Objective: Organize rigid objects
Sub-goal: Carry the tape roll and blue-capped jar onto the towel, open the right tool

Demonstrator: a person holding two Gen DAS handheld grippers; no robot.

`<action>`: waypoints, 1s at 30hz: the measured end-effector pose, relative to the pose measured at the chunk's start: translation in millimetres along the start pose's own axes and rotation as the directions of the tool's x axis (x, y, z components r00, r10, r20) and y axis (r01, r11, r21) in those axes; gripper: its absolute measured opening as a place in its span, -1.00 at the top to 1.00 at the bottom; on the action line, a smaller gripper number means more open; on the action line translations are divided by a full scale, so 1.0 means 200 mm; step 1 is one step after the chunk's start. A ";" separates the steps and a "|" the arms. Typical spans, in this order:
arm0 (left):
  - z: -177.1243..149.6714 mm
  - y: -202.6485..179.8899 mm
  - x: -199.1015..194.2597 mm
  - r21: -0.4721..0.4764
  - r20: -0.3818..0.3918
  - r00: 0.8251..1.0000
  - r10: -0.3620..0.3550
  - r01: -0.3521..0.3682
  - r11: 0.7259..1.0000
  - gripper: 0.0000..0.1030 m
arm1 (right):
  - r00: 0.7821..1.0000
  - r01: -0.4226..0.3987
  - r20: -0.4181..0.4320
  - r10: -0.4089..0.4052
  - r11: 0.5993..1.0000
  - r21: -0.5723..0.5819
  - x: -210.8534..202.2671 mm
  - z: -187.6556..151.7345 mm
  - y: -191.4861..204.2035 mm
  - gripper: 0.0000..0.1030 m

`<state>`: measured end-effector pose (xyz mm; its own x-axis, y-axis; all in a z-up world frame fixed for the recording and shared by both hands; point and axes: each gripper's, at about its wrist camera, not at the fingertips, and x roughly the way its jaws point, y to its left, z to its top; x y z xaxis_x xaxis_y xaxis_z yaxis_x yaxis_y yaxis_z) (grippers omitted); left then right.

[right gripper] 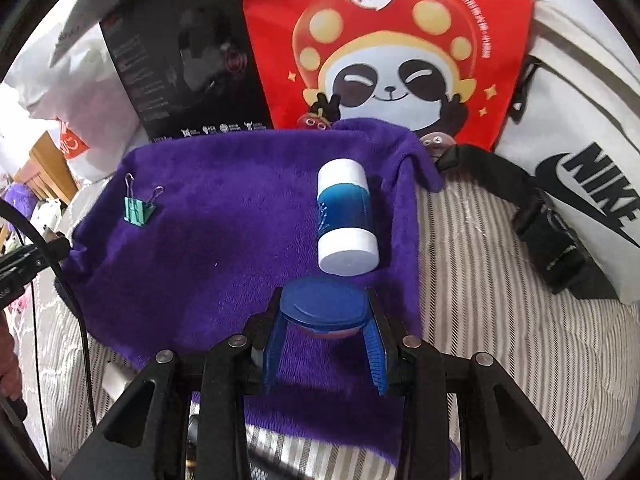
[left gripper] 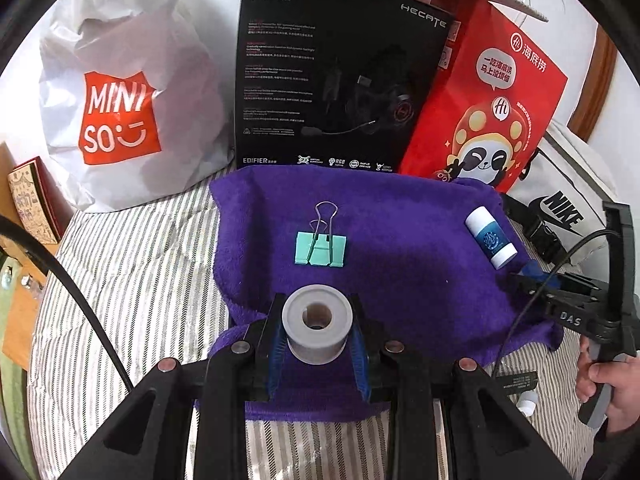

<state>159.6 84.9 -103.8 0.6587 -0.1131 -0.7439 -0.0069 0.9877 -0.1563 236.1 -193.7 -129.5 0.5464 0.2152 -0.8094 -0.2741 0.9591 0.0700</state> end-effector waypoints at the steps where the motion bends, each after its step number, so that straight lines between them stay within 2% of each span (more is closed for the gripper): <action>1: 0.00 0.00 0.01 0.000 -0.001 1.000 -0.001 0.001 1.000 0.47 | 1.000 0.001 -0.001 -0.001 1.000 -0.001 0.01 0.00 0.00 0.30; 6: 0.02 0.00 0.04 -0.002 -0.008 1.000 -0.006 0.006 1.000 0.47 | 1.000 -0.002 -0.018 0.002 1.000 0.003 0.08 0.00 0.00 0.30; 17: 0.01 0.03 0.07 -0.007 -0.024 1.000 -0.006 0.006 1.000 0.47 | 1.000 0.025 -0.014 -0.026 0.998 -0.065 0.11 0.00 0.04 0.27; 19: 0.01 0.03 0.07 -0.006 -0.025 1.000 -0.006 0.006 1.000 0.47 | 1.000 -0.003 -0.026 0.001 0.998 -0.066 0.11 0.00 0.05 0.07; 22: 0.01 0.04 0.07 -0.007 -0.027 1.000 -0.005 0.005 1.000 0.47 | 0.999 -0.013 -0.038 0.011 0.998 -0.065 0.11 0.00 0.06 -0.07; 27: 0.00 0.05 0.09 -0.021 -0.033 0.999 -0.015 0.014 1.000 0.47 | 0.999 0.003 -0.043 -0.005 0.999 -0.037 0.06 -0.01 0.05 -0.19; 30: 0.00 0.06 0.09 -0.034 -0.038 0.999 -0.025 0.024 0.999 0.47 | 0.999 -0.023 -0.039 0.022 1.000 -0.007 0.01 -0.02 0.03 -0.21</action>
<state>171.3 94.9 -120.2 0.6298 -0.1420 -0.7636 -0.0164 0.9805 -0.1959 232.0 -188.6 -132.3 0.5090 0.2293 -0.8297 -0.2923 0.9526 0.0839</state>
